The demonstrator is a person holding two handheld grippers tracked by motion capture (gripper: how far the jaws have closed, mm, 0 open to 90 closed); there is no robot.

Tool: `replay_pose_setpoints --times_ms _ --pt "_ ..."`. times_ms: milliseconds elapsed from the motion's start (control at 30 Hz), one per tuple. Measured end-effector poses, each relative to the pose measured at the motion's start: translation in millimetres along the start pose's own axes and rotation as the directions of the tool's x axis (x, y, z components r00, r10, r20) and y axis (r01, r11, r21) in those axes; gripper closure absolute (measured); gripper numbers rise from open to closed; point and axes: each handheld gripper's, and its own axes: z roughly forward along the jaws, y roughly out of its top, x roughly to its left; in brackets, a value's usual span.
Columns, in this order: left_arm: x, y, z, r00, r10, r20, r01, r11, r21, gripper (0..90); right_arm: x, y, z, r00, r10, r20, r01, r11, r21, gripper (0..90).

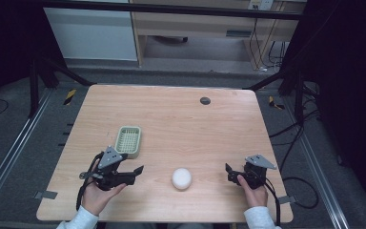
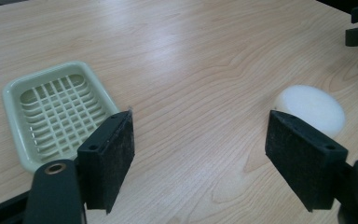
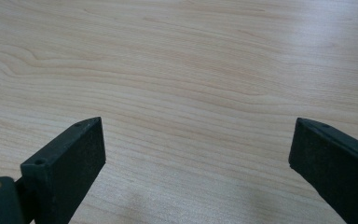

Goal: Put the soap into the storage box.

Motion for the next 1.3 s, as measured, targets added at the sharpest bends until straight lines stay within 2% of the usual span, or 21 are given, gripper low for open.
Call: replay_pose_setpoints --times_ms 533,1033,1300 --pt "-11.7 6.8 9.0 0.9995 0.023 0.023 -0.023 0.9997 0.005 23.7 0.1 0.0 0.5 1.0 0.001 -0.001 -0.001 1.0 -0.001 4.0" --pt "-23.4 21.7 17.1 0.9979 0.041 0.05 -0.041 0.9991 -0.002 23.4 0.2 -0.6 1.6 1.0 0.002 -0.002 -0.002 1.0 0.007 4.0" --pt "-33.9 28.7 24.7 0.9958 0.07 0.059 -0.07 0.9975 0.006 23.4 0.2 -0.4 1.2 1.0 0.008 -0.003 -0.008 1.0 0.007 4.0"
